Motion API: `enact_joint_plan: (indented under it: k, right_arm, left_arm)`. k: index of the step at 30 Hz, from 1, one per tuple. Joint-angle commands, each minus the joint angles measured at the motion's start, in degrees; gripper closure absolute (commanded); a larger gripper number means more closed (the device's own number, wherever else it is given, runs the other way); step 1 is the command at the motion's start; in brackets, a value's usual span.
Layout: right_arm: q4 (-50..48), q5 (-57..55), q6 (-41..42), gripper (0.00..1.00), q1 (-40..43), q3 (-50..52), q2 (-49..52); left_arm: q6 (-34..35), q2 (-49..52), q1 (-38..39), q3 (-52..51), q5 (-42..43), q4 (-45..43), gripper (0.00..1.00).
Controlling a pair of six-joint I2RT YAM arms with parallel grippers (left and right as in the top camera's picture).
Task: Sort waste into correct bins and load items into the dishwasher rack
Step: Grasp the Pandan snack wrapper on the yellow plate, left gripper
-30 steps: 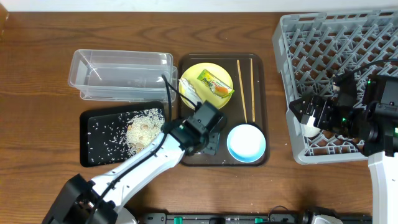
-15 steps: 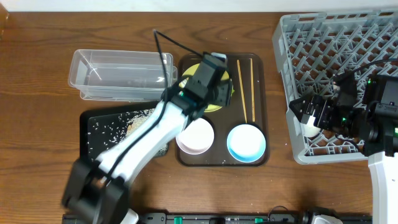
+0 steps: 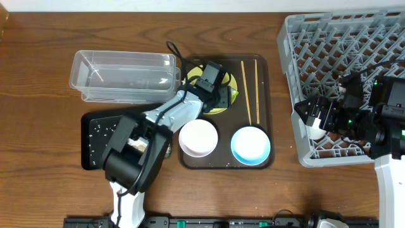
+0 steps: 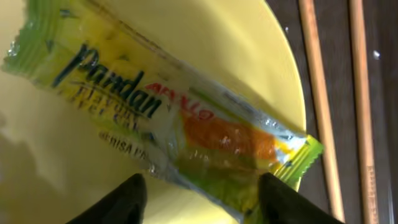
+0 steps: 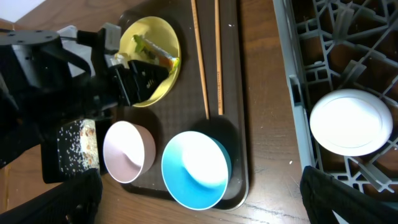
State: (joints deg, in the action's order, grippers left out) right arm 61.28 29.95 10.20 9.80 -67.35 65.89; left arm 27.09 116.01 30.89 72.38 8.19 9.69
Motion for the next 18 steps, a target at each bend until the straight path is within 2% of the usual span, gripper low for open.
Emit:
enact_joint_plan:
  k: [1, 4, 5, 6, 11, 18]
  right_arm:
    - [0.1, 0.3, -0.4, 0.01, 0.6, -0.8, -0.4]
    - [0.3, 0.3, -0.4, 0.01, 0.6, -0.8, -0.4]
    - [0.3, 0.3, -0.4, 0.01, 0.6, -0.8, -0.4]
    - [0.3, 0.3, -0.4, 0.01, 0.6, -0.8, -0.4]
    - [1.0, 0.3, -0.4, 0.01, 0.6, -0.8, -0.4]
    - [1.4, 0.3, -0.4, 0.01, 0.6, -0.8, -0.4]
  left_arm:
    - [1.3, 0.9, -0.1, 1.7, 0.4, -0.4, 0.62]
    - [1.3, 0.9, -0.1, 1.7, 0.4, -1.0, 0.81]
    - [1.3, 0.9, -0.1, 1.7, 0.4, -1.0, 0.91]
    - [1.3, 0.9, -0.1, 1.7, 0.4, -1.0, 0.94]
    - [0.8, -0.8, -0.2, 2.5, 0.4, 0.9, 0.94]
    - [-0.5, -9.7, -0.5, 3.4, -1.4, 6.3, 0.94]
